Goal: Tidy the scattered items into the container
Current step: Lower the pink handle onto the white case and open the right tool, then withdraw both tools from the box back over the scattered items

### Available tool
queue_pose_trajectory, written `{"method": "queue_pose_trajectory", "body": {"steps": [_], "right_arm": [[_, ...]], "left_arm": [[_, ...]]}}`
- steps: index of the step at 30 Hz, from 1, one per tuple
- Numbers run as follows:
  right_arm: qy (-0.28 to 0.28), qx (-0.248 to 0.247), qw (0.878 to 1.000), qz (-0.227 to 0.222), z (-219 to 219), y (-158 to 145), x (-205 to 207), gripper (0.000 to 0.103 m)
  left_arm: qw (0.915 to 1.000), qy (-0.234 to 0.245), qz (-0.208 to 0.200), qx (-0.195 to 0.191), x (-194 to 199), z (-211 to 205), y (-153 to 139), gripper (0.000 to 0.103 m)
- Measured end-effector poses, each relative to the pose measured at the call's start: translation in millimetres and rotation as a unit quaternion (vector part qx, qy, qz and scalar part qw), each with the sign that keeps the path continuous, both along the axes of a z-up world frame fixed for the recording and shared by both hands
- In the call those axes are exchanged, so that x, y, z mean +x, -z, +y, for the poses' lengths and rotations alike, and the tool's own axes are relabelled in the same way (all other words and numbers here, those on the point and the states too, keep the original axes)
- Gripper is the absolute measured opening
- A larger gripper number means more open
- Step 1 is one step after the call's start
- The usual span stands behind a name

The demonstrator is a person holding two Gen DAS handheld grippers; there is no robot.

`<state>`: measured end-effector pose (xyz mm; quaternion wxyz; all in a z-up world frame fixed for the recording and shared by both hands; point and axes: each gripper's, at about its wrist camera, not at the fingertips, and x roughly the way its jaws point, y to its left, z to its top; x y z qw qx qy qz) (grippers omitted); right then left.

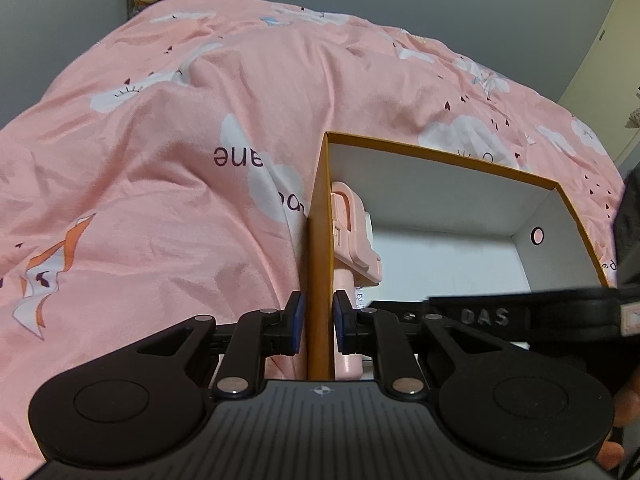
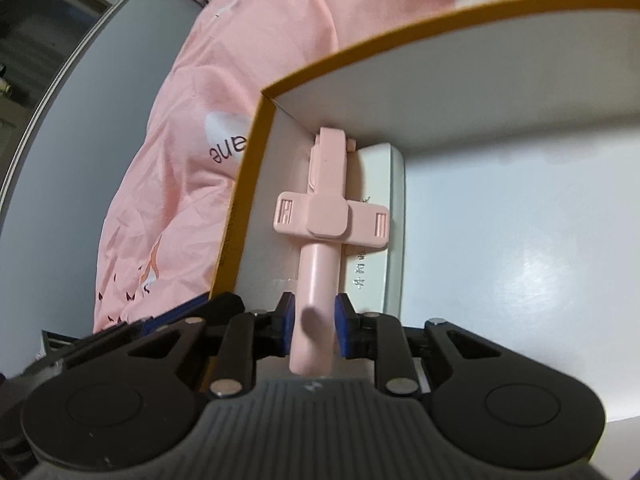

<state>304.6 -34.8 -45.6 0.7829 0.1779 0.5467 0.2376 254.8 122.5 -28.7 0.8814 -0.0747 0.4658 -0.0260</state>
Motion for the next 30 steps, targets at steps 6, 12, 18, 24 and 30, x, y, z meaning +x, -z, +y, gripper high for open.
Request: {"method": "queue_pose_trajectory", "body": {"steps": [6, 12, 18, 24, 30], "right_arm": [[-0.022, -0.046, 0.996, -0.078, -5, -28, -23, 0.033], [-0.027, -0.100, 0.980, -0.171, -12, -54, -55, 0.038], [-0.032, -0.109, 0.968, -0.222, -24, -72, -84, 0.039], [-0.045, -0.136, 0.951, -0.276, -31, -88, -121, 0.052], [-0.043, -0.138, 0.947, -0.287, -47, -92, -162, 0.059]], "left_arm": [[0.9998, -0.003, -0.013, 0.016, -12, -9, -11, 0.022], [0.9991, -0.003, -0.028, 0.031, -30, -17, -21, 0.027], [0.9978, 0.007, -0.052, 0.041, -55, -28, -35, 0.032], [0.9967, 0.011, -0.066, 0.046, -87, -42, -47, 0.037], [0.9964, 0.010, -0.070, 0.047, -125, -53, -47, 0.041]]}}
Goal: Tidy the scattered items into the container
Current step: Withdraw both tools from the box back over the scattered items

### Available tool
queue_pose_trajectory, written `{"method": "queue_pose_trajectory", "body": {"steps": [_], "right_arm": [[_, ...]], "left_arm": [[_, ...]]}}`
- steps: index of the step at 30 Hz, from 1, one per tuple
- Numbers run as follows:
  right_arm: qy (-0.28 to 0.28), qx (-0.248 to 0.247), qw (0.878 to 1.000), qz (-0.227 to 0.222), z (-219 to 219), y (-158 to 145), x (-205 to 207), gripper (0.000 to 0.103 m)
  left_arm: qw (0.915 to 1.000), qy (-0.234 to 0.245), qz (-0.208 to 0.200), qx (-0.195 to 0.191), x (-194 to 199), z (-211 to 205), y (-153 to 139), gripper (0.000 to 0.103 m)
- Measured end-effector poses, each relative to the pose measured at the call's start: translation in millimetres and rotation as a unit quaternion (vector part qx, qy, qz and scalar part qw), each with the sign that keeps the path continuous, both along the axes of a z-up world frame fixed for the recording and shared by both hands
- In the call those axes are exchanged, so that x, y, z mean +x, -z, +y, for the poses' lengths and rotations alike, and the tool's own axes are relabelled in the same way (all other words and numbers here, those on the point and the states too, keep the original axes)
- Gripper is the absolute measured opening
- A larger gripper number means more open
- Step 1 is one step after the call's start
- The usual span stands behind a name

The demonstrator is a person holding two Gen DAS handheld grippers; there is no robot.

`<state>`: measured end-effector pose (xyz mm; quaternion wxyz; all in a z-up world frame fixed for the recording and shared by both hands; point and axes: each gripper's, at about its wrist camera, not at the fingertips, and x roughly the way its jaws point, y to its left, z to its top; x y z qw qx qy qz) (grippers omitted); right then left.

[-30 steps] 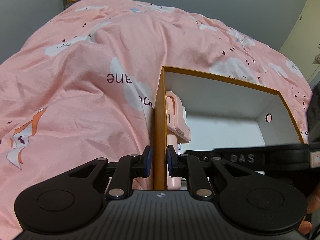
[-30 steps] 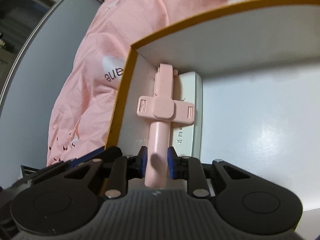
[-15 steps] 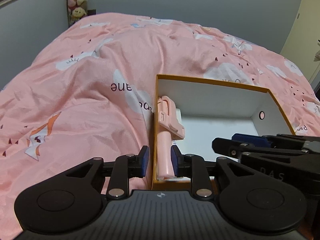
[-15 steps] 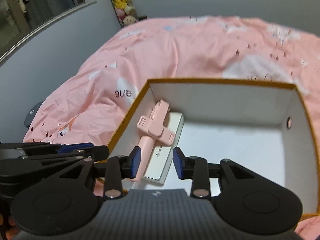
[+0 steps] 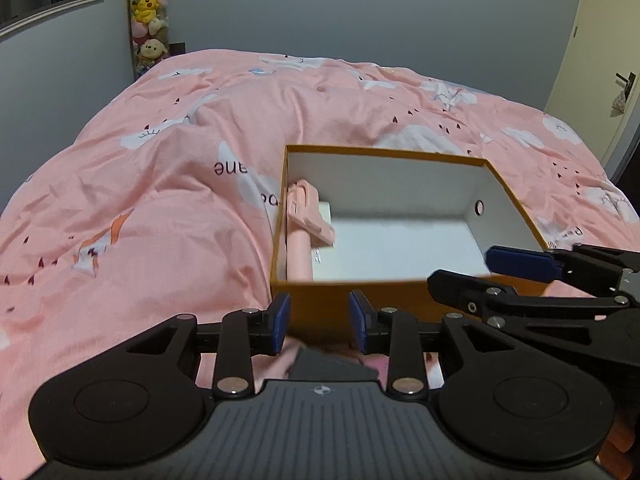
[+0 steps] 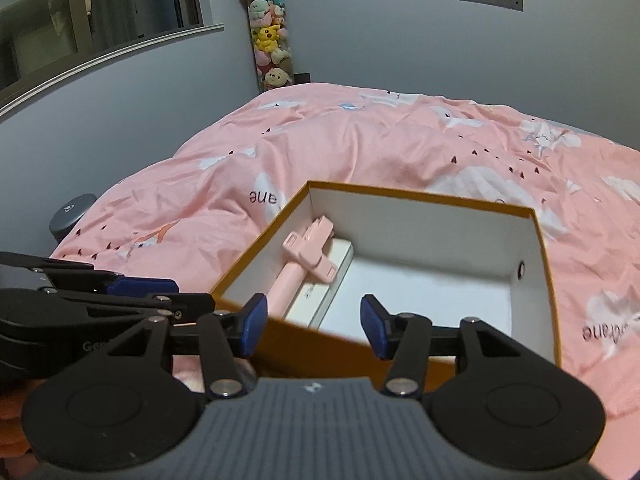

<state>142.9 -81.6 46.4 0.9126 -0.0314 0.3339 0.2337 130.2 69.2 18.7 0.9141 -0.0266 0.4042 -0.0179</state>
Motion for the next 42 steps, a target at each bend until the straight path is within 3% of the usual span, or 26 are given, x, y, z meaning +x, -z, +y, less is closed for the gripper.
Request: {"method": "queue_pose_trajectory", "body": {"steps": [3, 7, 19, 31, 42], "right_arm": [[0.005, -0.028, 1.000, -0.009, -4, 3, -21, 0.071], [0.016, -0.050, 0.999, -0.008, -13, 10, -46, 0.075], [0.033, -0.083, 0.995, 0.037, -27, 38, -90, 0.077], [0.052, -0.104, 0.988, 0.101, -32, 61, -104, 0.077], [0.059, -0.102, 0.986, 0.116, -35, 62, -106, 0.078]], "left_arm": [[1.0000, -0.001, -0.001, 0.000, -18, -4, 4, 0.049], [1.0000, 0.008, 0.001, -0.002, -37, -11, 8, 0.050], [0.9986, 0.025, 0.045, 0.011, -84, -21, 38, 0.052], [0.9940, 0.014, 0.102, 0.038, -97, -21, 55, 0.052], [0.9951, 0.033, 0.091, 0.019, -101, -23, 49, 0.052]]}}
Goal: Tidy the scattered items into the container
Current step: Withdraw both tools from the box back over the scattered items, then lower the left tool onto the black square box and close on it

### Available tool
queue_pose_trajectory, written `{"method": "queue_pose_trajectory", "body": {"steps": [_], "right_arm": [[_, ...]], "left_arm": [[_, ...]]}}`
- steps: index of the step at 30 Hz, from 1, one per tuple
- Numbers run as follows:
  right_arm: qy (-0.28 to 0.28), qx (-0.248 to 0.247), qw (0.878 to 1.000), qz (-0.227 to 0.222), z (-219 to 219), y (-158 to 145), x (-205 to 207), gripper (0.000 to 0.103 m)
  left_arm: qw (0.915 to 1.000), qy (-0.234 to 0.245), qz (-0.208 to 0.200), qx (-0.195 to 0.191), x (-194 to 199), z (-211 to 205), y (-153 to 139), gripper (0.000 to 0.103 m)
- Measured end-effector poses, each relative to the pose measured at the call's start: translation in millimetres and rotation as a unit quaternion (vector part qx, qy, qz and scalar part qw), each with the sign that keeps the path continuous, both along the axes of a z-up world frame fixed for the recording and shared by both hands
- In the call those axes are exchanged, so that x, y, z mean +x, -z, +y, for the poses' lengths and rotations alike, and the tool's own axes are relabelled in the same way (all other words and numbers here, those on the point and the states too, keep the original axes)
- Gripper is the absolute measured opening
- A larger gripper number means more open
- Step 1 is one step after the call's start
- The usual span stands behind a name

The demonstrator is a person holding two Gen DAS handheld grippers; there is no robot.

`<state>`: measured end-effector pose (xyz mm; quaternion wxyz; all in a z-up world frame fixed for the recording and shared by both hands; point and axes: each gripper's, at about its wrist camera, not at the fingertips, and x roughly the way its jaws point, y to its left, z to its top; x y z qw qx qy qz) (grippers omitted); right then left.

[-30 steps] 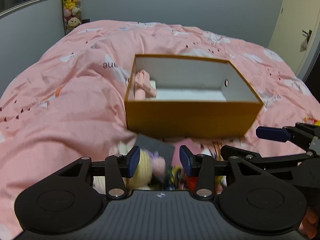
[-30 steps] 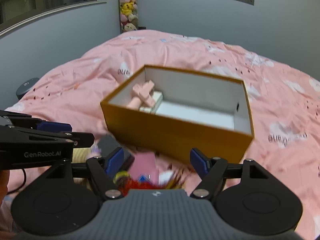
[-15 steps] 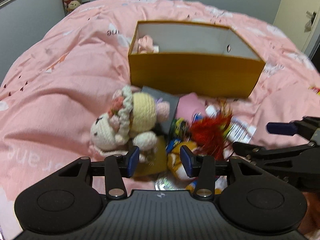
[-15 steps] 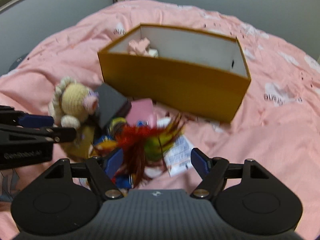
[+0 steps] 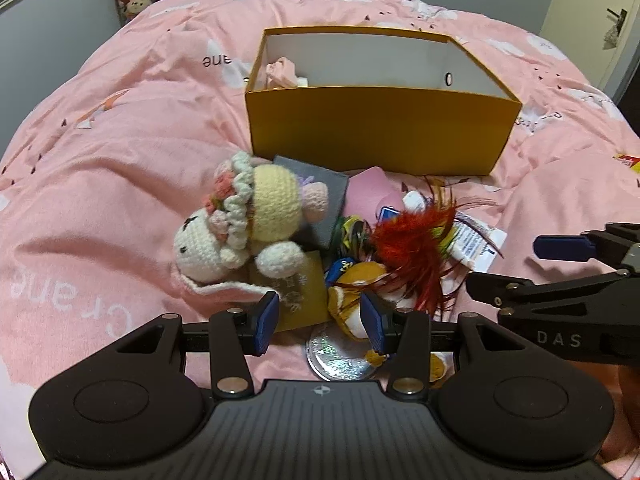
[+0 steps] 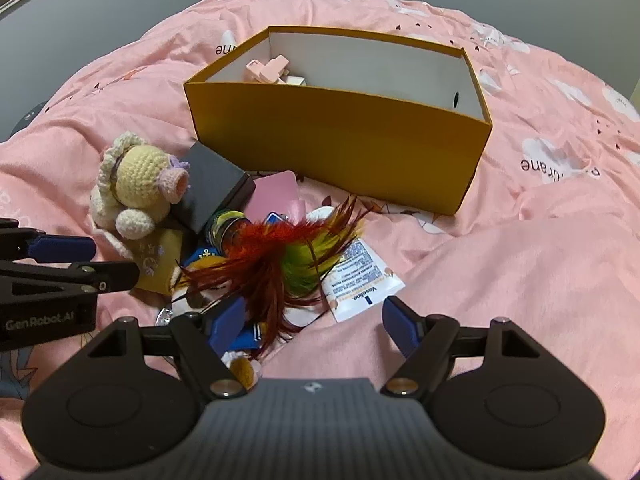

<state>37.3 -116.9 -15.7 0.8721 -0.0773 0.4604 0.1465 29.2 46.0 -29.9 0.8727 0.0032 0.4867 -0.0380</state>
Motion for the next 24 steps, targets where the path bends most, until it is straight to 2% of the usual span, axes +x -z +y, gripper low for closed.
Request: {"method": "queue_pose_trajectory", "body": {"steps": [9, 11, 13, 15, 18, 21, 24], "right_arm": [[0.008, 0.010, 1.000, 0.011, -5, 6, 4, 0.078], [0.011, 0.018, 1.000, 0.012, -7, 7, 6, 0.075], [0.011, 0.023, 1.000, 0.016, -8, 9, 7, 0.065], [0.013, 0.026, 0.999, 0.020, -10, 12, 9, 0.058], [0.017, 0.035, 0.999, 0.023, -14, 14, 12, 0.051], [0.016, 0.049, 0.998, 0.024, -16, 15, 15, 0.049], [0.009, 0.065, 0.998, 0.015, -16, 14, 16, 0.047]], "left_arm": [[0.9988, 0.002, 0.013, -0.048, 4, 11, 6, 0.052], [0.9981, 0.011, 0.014, -0.059, 5, 10, 8, 0.052], [0.9974, 0.019, 0.013, -0.069, 6, 9, 8, 0.052], [0.9966, 0.023, 0.008, -0.079, 7, 9, 8, 0.047], [0.9954, 0.023, 0.003, -0.093, 9, 10, 9, 0.045], [0.9957, 0.009, -0.002, -0.092, 11, 15, 12, 0.042], [0.9965, -0.013, -0.031, -0.076, 11, 21, 11, 0.042]]}}
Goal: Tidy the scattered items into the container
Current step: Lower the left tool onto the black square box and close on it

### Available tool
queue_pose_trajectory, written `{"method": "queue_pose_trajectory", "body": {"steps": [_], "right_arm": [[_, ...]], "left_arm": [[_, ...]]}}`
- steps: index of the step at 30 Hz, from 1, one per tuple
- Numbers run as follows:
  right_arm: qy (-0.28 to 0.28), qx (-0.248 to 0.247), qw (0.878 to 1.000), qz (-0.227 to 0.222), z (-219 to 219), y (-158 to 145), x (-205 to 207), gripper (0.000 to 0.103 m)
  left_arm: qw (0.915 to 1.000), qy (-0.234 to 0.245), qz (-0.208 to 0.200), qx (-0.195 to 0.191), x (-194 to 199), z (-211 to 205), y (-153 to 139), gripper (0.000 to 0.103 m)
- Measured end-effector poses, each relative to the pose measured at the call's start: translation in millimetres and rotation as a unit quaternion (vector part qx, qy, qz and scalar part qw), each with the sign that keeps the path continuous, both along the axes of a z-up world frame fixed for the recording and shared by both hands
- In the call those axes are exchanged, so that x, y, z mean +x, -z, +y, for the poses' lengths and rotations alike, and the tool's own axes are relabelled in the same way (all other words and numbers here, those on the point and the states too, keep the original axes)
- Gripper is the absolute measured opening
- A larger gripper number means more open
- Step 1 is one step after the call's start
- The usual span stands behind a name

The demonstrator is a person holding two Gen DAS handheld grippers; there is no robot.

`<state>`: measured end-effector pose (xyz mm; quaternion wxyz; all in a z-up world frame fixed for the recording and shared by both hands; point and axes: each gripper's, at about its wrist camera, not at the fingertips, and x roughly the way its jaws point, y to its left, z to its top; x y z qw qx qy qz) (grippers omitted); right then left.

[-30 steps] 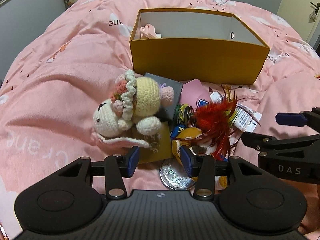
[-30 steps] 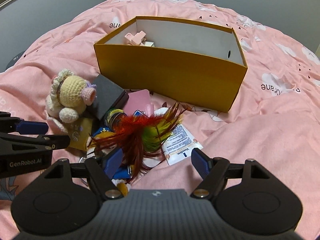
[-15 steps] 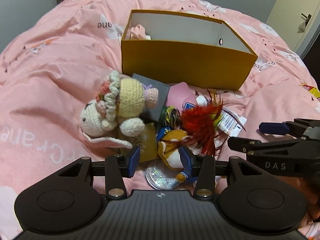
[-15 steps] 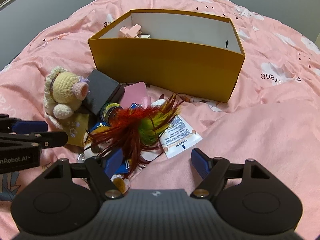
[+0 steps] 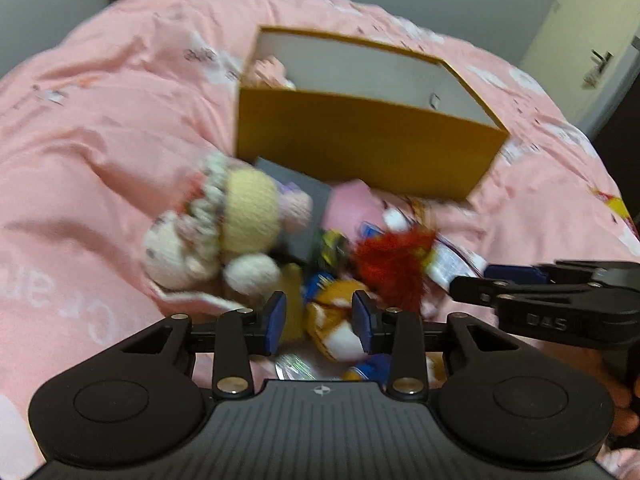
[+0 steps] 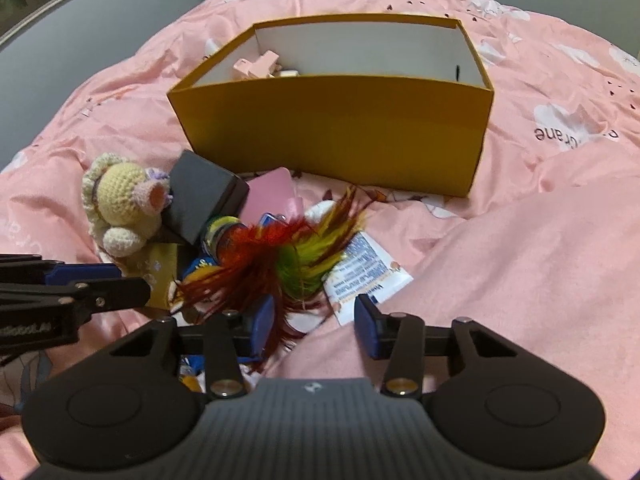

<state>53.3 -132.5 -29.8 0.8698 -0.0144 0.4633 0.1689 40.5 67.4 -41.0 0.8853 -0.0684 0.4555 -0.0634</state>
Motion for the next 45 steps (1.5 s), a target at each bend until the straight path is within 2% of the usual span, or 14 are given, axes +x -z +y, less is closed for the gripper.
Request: {"method": "queue_pose_trajectory", "body": {"steps": [2, 5, 9, 12, 15, 21, 23, 25, 30, 35, 37, 39, 43, 45], "right_arm": [[-0.004, 0.011, 1.000, -0.013, 0, -3, 2, 0.047], [-0.011, 0.023, 0.999, -0.024, 0, -5, 9, 0.045], [-0.014, 0.029, 0.999, -0.022, 1, -4, 23, 0.038], [-0.009, 0.028, 0.999, -0.018, 1, 0, 36, 0.038], [-0.008, 0.028, 0.999, -0.014, 2, 4, 49, 0.037], [-0.013, 0.032, 0.999, -0.010, 7, 9, 72, 0.033], [-0.017, 0.033, 0.999, -0.007, 11, 12, 79, 0.033], [-0.021, 0.032, 0.999, -0.002, 14, 15, 87, 0.033], [-0.019, 0.030, 0.999, 0.011, 13, 27, 102, 0.033], [-0.020, 0.041, 0.999, 0.025, 11, 37, 113, 0.033], [-0.021, 0.044, 0.998, 0.030, 11, 41, 115, 0.033], [-0.022, 0.048, 0.998, 0.032, 11, 43, 115, 0.033], [-0.024, 0.054, 0.998, 0.033, 10, 46, 117, 0.033], [-0.025, 0.058, 0.997, 0.034, 10, 46, 119, 0.034]], "left_arm": [[0.9999, 0.001, -0.011, 0.000, 2, 2, -1, 0.042], [0.9993, 0.030, -0.019, -0.008, 6, -4, -3, 0.042], [0.9960, 0.076, -0.041, 0.023, 13, -26, -2, 0.042], [0.9920, 0.097, -0.063, 0.050, 23, -40, -1, 0.042], [0.9897, 0.099, -0.069, 0.077, 36, -49, 5, 0.042], [0.9913, 0.079, -0.055, 0.090, 67, -51, 15, 0.042], [0.9899, 0.075, -0.053, 0.108, 74, -54, 18, 0.042], [0.9864, 0.073, -0.053, 0.137, 77, -59, 22, 0.045], [0.9730, 0.083, -0.055, 0.208, 78, -70, 38, 0.065], [0.9478, 0.099, -0.055, 0.298, 79, -88, 57, 0.068], [0.9409, 0.093, -0.051, 0.322, 82, -89, 62, 0.068], [0.9384, 0.088, -0.048, 0.331, 84, -87, 65, 0.072], [0.9404, 0.082, -0.047, 0.327, 83, -81, 64, 0.071], [0.9456, 0.071, -0.046, 0.314, 81, -73, 59, 0.061]]}}
